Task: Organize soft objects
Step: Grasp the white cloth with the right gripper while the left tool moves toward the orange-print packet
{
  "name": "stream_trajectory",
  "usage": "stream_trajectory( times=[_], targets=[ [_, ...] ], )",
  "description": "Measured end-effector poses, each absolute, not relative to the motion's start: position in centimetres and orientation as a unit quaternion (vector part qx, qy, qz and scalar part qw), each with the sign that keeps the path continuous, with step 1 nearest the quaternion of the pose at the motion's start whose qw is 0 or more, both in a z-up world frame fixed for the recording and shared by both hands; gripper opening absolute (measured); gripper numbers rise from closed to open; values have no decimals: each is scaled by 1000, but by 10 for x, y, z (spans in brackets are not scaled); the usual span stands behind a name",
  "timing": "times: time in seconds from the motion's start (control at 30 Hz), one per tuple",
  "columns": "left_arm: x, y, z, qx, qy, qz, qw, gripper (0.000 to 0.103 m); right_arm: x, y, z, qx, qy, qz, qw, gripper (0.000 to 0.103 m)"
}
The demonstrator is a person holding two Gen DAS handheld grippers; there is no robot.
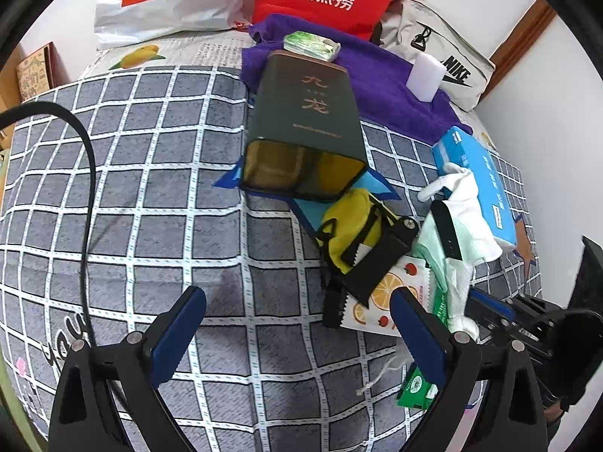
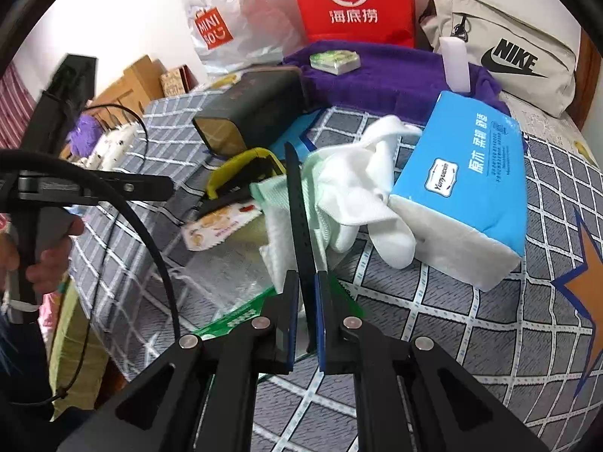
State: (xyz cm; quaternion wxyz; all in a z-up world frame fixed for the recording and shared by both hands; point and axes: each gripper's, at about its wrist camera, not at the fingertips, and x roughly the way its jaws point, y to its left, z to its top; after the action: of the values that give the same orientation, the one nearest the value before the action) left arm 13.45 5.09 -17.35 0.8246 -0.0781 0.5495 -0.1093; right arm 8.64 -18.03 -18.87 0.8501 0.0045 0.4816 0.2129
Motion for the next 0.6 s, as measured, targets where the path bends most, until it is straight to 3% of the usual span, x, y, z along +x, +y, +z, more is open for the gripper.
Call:
stream_trajectory(
  times=[0.6],
  targets=[
    [118,42,-177,-42,545,-124,828,99,89,-185,-167,17,448,208,869,8]
  ],
)
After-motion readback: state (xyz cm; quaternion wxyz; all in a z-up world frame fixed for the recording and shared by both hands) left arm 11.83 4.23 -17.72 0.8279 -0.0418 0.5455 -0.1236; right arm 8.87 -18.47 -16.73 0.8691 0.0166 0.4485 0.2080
